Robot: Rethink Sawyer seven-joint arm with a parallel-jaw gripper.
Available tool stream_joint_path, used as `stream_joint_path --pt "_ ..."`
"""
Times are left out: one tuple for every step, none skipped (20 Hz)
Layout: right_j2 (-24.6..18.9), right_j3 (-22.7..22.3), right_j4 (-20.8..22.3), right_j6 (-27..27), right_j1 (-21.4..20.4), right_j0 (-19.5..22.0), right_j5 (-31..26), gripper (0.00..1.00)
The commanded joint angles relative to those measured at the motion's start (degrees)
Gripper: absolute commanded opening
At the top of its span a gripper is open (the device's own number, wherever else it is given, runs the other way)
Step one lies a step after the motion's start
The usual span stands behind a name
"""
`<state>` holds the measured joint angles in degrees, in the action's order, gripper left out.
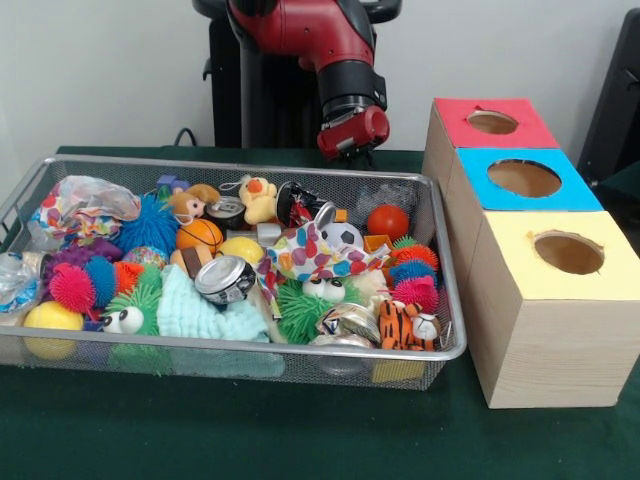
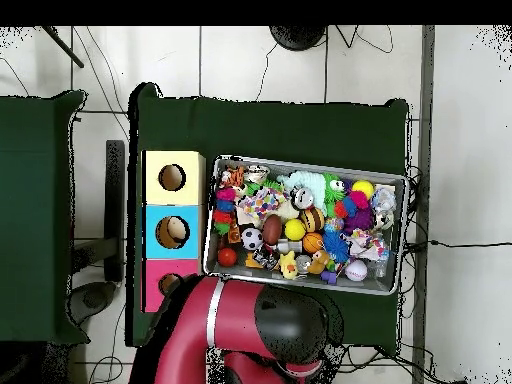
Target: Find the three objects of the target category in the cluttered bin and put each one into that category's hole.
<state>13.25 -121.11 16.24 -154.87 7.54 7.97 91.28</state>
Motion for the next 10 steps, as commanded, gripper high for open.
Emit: stream_joint_path --pt "-1.39 0.47 6.28 -7.15 9.83 2.13 -22.81 0.0" --pt "-1.42 1.05 7.96 -7.2 9.49 2.2 -24.08 0.0" --pt "-1.59 1.5 9.44 -7.57 9.16 2.59 -25.18 0.0" --pt "-1.78 1.93 10.88 -7.61 8.67 2.81 -26.96 0.0" --pt "-1.91 2.2 11.58 -7.67 8.51 2.89 -27.36 0.0" --pt "-2.03 2.47 12.27 -7.74 8.35 2.97 -27.75 0.0" --pt "-2.14 2.6 12.59 -7.7 8.31 3.02 -27.88 0.0" --pt "-2.2 2.64 12.73 -7.56 8.26 3.04 -28.13 0.0" --pt "-2.3 2.58 12.62 -7.46 8.22 3.21 -28.27 0.0" --pt "-2.18 2.26 11.69 -7.12 8.21 3.13 -27.42 0.0"
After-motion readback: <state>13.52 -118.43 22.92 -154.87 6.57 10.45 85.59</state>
